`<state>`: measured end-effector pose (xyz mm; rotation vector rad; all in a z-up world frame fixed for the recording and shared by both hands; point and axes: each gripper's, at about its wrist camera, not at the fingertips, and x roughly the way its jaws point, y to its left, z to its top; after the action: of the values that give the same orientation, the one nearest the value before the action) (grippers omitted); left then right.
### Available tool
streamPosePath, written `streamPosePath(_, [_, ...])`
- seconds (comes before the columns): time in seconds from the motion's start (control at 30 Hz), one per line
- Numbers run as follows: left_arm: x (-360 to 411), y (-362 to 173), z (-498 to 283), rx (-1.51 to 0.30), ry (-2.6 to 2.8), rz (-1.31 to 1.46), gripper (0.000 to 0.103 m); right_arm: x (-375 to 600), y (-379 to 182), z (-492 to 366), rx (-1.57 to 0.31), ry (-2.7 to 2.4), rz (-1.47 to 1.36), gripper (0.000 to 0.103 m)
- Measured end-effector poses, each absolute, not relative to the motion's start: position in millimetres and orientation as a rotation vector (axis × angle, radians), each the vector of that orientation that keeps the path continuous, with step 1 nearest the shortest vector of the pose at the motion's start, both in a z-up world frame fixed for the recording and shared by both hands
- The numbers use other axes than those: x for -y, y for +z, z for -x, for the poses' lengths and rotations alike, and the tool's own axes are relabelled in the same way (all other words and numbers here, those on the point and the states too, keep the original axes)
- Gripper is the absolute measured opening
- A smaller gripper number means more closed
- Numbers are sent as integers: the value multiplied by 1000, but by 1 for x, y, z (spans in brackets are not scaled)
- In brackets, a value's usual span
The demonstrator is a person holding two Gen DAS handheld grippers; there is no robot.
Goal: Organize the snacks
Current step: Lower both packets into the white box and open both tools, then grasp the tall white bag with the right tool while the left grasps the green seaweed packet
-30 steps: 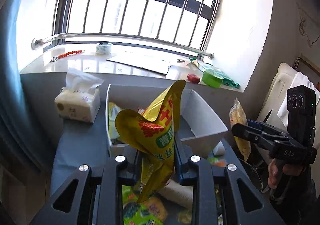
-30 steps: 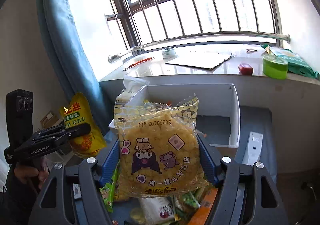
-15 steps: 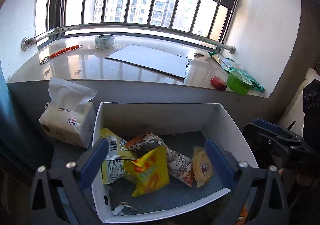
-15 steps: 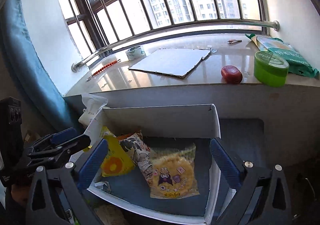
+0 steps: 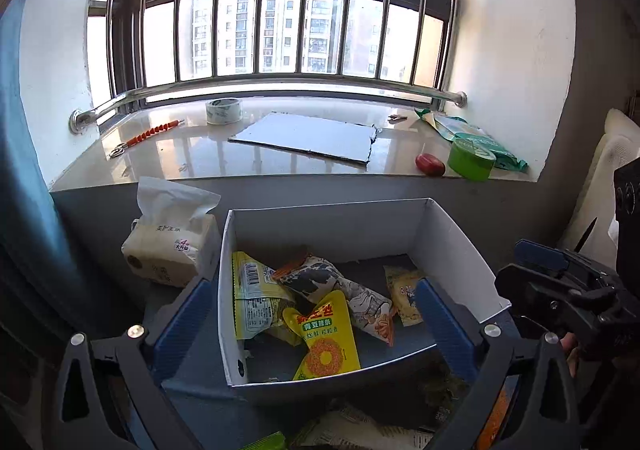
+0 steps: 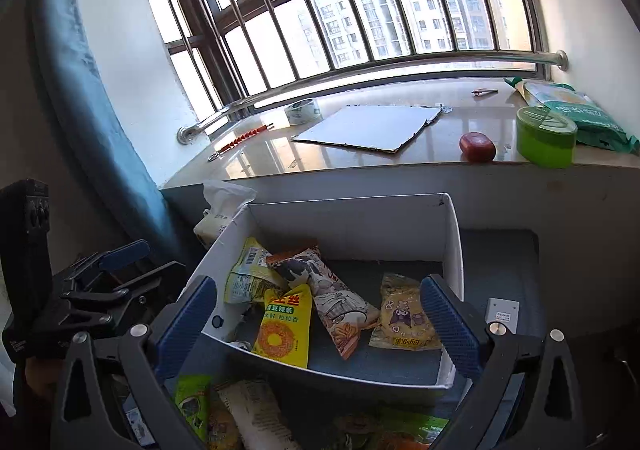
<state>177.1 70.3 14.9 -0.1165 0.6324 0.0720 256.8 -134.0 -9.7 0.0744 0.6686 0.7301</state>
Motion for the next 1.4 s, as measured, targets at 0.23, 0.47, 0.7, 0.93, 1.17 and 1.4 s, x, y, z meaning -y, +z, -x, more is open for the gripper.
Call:
streamPosePath(0.23, [-67, 16, -114, -573, 63, 110, 103, 156, -13, -197, -613, 794, -57, 103])
streamPosePath(0.47, [-68, -45, -45, -645, 68, 174, 103, 173, -60, -132, -653, 829, -26, 103])
streamPosePath(0.7, [-62, -93, -9, -752, 90, 247, 103, 162, -110, -110, -799, 835, 35, 103])
streamPosePath(0.93, [-67, -103, -3, -783, 110, 295, 103, 98, -115, -130, -807, 891, 325, 103])
streamPosePath(1.17, [-76, -111, 4, -802, 130, 324, 103, 40, -151, -165, -901, 881, 599, 101])
streamPosePath(1.4, [-81, -125, -5, -843, 129, 356, 103, 34, -169, -178, -972, 870, 632, 42])
